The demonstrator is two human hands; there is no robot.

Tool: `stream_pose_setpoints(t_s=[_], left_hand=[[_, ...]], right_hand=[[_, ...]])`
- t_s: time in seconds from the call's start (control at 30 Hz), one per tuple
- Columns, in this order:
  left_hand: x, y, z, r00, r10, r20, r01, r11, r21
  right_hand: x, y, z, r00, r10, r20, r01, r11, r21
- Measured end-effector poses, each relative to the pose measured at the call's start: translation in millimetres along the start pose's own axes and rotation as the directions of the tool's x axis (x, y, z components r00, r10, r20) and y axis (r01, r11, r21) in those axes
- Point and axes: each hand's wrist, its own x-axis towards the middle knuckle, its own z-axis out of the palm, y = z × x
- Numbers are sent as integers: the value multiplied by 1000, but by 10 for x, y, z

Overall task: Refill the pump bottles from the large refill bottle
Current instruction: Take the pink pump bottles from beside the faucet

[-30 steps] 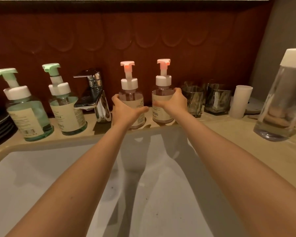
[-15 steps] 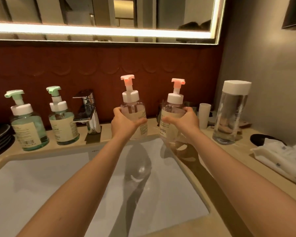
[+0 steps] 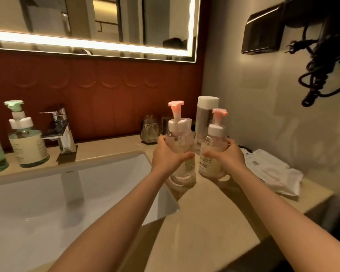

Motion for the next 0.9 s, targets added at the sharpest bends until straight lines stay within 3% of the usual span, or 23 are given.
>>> stream_pose_setpoints(t_s=[0.13, 0.4, 0.47, 0.6, 0.7, 0.83, 0.9], left_hand=[[-126, 23, 292, 998, 13, 67, -15, 999, 36], [-297, 127, 500, 988, 70, 139, -73, 997, 19], [-332, 122, 504, 988, 68, 140, -72, 997, 20], [-359, 103, 487, 988, 64, 144, -63, 998, -16], [-398, 118, 511, 976, 63, 206, -47, 996, -80], [-431, 133, 513, 946, 63, 318, -17, 989, -147], [-420, 149, 483, 928, 66, 366, 2, 983, -181]], right_hand=[[31, 126, -200, 999, -15, -41, 14, 1000, -28], [27, 197, -328, 992, -114, -59, 89, 943, -321], [-33, 222, -371, 989, -123, -85, 98, 962, -253], [-315, 284, -422, 950, -270, -156, 263, 963, -61], [-480, 312, -392, 954, -299, -10, 299, 952, 70], [-560, 376, -378, 946, -245, 212, 197, 954, 225], [-575, 406, -387, 942, -215, 258, 155, 960, 235]])
